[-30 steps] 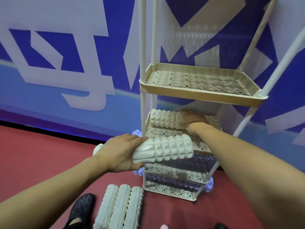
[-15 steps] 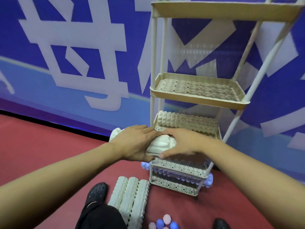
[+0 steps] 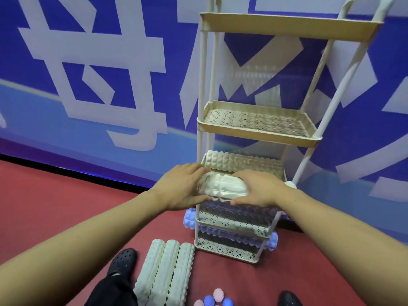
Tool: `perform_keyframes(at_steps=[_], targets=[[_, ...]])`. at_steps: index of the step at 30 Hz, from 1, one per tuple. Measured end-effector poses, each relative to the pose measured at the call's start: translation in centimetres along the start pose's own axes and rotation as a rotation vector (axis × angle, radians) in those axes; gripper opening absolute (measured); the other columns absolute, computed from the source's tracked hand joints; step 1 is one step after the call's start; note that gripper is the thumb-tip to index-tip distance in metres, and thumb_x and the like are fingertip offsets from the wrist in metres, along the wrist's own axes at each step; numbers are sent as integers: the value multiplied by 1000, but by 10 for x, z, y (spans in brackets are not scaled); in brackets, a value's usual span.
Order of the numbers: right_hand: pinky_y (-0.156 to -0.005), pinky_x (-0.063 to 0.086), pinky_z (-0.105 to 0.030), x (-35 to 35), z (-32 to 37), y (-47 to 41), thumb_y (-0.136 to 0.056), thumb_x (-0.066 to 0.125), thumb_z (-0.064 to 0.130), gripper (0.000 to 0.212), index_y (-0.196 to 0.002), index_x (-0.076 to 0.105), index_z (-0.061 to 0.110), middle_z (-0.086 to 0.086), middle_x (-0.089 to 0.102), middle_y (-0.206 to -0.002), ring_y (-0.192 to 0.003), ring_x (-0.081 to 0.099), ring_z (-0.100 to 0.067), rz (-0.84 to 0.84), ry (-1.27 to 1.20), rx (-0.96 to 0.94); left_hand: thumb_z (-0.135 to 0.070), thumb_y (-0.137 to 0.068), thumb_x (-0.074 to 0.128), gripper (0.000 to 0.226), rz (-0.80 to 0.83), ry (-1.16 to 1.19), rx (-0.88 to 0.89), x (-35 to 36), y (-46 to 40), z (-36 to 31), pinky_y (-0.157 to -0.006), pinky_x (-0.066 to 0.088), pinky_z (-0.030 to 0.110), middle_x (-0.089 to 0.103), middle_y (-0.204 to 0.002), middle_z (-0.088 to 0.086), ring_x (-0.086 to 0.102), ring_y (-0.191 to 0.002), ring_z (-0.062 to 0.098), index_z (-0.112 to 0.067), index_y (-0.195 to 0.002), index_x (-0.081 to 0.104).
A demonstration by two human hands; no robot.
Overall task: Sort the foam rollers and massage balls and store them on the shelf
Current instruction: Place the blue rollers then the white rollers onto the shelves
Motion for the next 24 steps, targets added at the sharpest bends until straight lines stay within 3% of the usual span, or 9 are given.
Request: perform_keyframes(at_steps=[3,11,19,24], targets=[[-98,47,-41,3,-27,-17,-75,64,77,88,-146,41,31,0,56,-136,-120,58,-26,-21,87,57,-76,-88,45,78,4,0,-61,13,12,28,-99,44,35,49,-142,-6,53,-122,19,-26,-148,39],[-96,43,-40,25,-59,-51,-78,70,65,83,-146,35,33,0,52,-137,-120,56,-26,-19,66,28,-84,-84,31,84,62,41,-234,60,37,78,-98,46,35,50,-138,-9,53,-121,16,-28,-146,39],[-93,46,-38,36,-73,-56,-77,70,67,79,-144,36,40,5,54,-126,-114,57,-22,22,-37,-8,-77,-88,44,78,136,41,-268,89,48,88,-102,43,31,46,-142,-9,51,-124,14,-30,-150,34],[-98,44,-36,38,-75,-59,-76,72,65,81,-144,38,36,4,55,-126,-114,56,-20,38,-96,-1,-74,-88,47,72,118,85,-287,88,43,84,-95,45,31,51,-133,-10,54,-116,15,-29,-144,39]])
Point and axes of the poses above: each hand's wrist, its own y-axis away from the middle knuckle, its own x-axis out of the palm, z = x × y, the point moved 8 cm from there along -y, towards the middle knuckle
